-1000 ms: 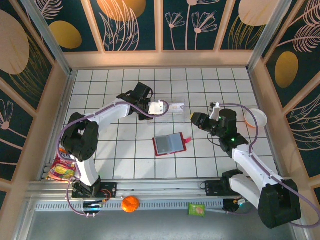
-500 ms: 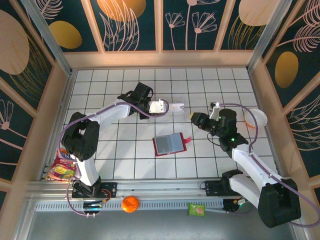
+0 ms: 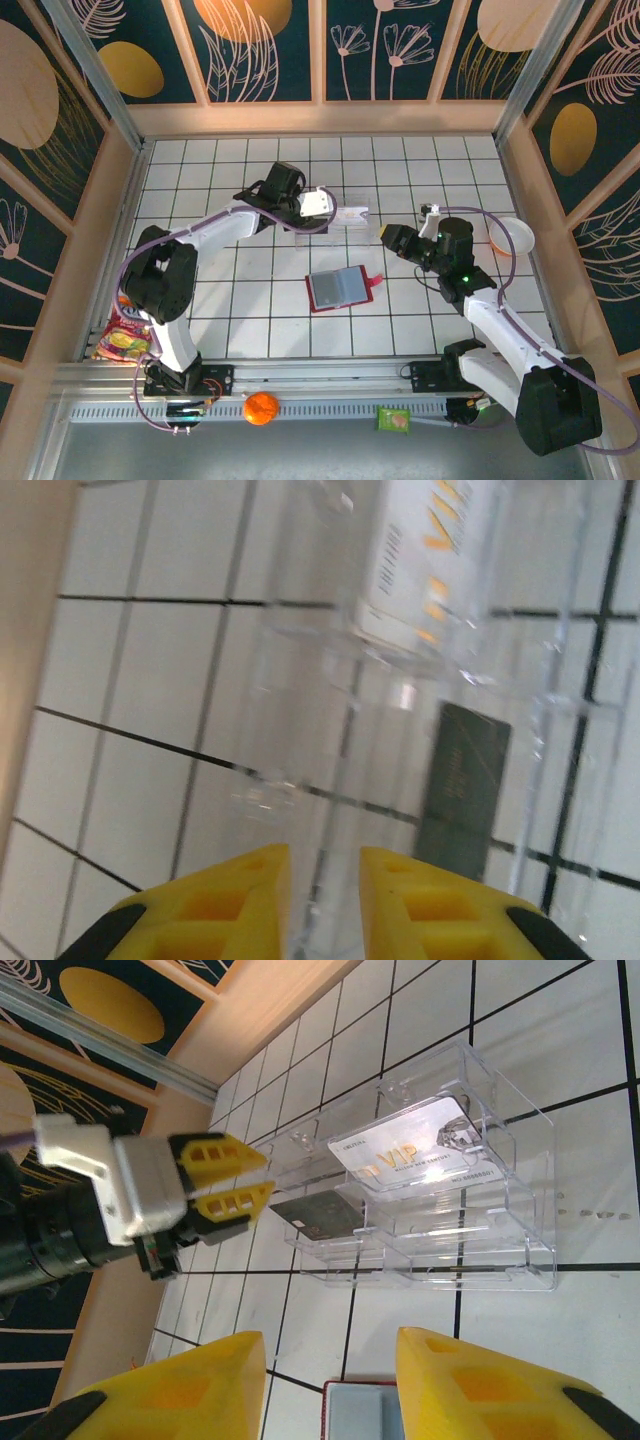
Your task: Take the credit cards out of the card holder
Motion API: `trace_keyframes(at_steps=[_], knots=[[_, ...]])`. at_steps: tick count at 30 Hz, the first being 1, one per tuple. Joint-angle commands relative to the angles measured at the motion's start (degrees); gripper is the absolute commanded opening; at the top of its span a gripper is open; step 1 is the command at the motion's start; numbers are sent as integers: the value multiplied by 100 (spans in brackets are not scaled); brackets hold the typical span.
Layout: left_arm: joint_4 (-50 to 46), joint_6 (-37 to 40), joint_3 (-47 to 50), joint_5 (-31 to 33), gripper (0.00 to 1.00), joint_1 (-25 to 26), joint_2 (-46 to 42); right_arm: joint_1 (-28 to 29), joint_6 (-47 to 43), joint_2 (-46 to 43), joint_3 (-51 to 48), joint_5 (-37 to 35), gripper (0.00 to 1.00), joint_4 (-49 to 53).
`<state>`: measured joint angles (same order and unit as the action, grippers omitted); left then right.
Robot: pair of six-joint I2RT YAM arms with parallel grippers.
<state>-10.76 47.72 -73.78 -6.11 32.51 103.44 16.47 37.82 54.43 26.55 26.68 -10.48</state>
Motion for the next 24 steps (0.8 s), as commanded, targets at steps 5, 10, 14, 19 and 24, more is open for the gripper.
trace_keyframes(at_steps=[5, 10, 14, 19, 24], knots=[[1298, -1314, -63, 347, 26, -58, -856, 273, -212, 71, 188, -68, 45, -37], [2156, -2904, -101, 994, 34, -61, -1395, 1228, -690, 620, 608, -730, 46, 315], [2565, -4615, 351, 1410, 59, -61, -2147, 2119, -1050, 1399, 969, -1331, 47, 646], [2806, -6266, 1515, 1661, 99, -63, -3253, 3126, -1492, 2357, 1483, -2295, 48, 1288], [2278, -7490, 2620, 1824, 99, -65, -4281, 3868, -1794, 3046, 1918, -3108, 47, 1843]])
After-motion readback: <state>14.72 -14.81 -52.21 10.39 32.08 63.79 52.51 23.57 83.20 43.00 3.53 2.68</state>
